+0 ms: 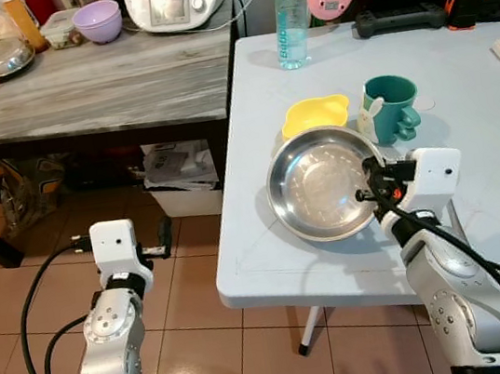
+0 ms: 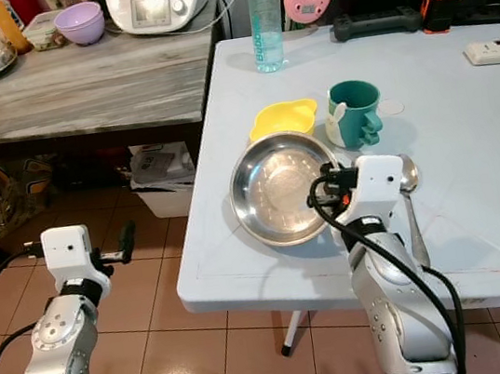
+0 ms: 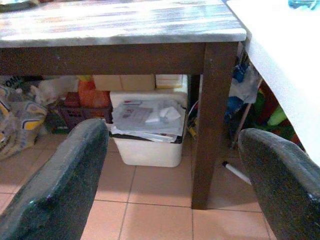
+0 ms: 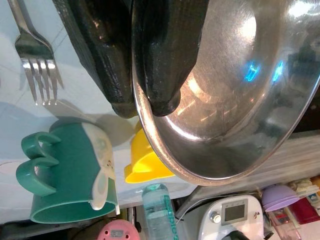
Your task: Setting the table
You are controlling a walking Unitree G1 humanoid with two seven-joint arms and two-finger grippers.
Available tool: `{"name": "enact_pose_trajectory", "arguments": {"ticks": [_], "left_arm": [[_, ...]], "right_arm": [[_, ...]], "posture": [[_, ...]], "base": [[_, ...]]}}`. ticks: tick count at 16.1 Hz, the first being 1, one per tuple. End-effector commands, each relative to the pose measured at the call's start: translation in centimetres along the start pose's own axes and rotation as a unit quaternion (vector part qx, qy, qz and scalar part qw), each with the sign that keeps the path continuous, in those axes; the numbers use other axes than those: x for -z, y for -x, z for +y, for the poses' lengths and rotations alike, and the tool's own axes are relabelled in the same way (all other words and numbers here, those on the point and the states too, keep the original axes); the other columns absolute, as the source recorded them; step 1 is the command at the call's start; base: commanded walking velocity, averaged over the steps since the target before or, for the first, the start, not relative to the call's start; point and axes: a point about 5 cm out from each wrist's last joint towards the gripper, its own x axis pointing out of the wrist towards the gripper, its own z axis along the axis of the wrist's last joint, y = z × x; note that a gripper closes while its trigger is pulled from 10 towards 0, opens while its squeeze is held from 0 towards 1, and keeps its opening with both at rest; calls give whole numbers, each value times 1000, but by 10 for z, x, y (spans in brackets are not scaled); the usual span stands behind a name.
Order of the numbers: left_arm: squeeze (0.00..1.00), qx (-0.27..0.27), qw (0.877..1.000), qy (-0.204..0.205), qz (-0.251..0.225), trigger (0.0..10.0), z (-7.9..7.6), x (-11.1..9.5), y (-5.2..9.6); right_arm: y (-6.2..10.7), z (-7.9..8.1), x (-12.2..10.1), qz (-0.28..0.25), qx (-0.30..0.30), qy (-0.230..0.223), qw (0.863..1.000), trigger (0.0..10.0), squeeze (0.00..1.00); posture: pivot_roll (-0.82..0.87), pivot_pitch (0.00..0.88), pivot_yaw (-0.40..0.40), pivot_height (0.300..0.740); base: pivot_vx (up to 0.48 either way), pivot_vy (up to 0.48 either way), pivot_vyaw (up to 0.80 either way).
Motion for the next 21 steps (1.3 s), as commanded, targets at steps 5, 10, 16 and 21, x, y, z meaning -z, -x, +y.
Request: {"name": "enact_pose_trajectory", "arguments": {"ticks": [5, 10, 16, 21], "left_arm": [[0, 14, 1000, 3, 4, 10000, 2, -1, 1], [0, 23, 1000, 0, 5, 10000, 2, -1, 1], [0, 27, 1000, -4, 9, 10000, 2, 0, 2], [0, 30, 999, -8, 11, 10000, 1, 0, 3]], "right_arm": [[0, -1, 1, -4, 6, 3, 1000, 10000, 0], [0, -2, 1, -5, 8, 6, 1000, 10000, 0], [-1, -4, 1, -5, 9, 11, 1000, 10000, 0], [-2, -5, 1, -4, 10, 14, 1000, 10000, 0]], "posture": [[-52, 81, 67, 740], [-51, 82, 67, 740], [-52, 83, 65, 740], [-50, 80, 63, 740]], "base": [[0, 0, 0], [0, 350, 0], [0, 479, 0], [0, 480, 0]]}}
